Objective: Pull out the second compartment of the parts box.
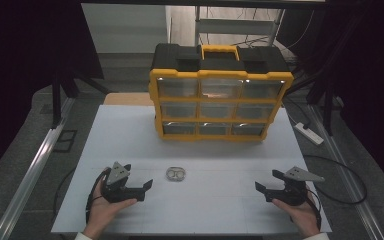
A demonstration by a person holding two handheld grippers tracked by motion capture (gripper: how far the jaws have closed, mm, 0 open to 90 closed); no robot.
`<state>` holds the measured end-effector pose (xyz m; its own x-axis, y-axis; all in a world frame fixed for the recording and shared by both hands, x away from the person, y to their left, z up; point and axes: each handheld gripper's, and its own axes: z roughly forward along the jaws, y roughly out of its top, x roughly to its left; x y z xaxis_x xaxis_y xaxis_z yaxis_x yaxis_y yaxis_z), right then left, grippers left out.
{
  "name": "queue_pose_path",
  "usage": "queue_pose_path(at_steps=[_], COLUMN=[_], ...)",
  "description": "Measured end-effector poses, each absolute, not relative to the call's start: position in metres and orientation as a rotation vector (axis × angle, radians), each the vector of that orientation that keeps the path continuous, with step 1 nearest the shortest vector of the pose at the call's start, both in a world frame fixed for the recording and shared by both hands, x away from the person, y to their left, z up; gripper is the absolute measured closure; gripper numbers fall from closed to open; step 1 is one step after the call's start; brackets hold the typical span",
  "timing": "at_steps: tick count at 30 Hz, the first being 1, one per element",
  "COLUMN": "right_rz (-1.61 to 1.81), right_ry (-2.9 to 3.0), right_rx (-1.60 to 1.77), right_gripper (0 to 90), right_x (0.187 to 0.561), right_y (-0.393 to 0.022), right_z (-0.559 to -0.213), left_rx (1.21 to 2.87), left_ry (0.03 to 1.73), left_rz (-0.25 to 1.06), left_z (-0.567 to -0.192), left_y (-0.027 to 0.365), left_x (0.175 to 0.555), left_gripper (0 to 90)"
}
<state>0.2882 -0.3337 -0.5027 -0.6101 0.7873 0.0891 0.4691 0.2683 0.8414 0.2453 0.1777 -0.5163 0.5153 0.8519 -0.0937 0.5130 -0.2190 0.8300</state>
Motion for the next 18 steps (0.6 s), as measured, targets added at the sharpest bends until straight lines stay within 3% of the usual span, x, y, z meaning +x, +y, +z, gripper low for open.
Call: queue_pose_path(at_steps=[18], right_rz=[1.257], right_ry=[2.206], right_rx=[1.141], right_gripper=[12.5], right_x=[0.2905], right_y=[-0.3247], right_z=[-0.5019], left_rx=[1.877], left_ry=[1.122], left_rz=[0.471], left_z=[-0.5163], left_y=[0.1797], left_x=[0.2491], left_gripper=[5.7])
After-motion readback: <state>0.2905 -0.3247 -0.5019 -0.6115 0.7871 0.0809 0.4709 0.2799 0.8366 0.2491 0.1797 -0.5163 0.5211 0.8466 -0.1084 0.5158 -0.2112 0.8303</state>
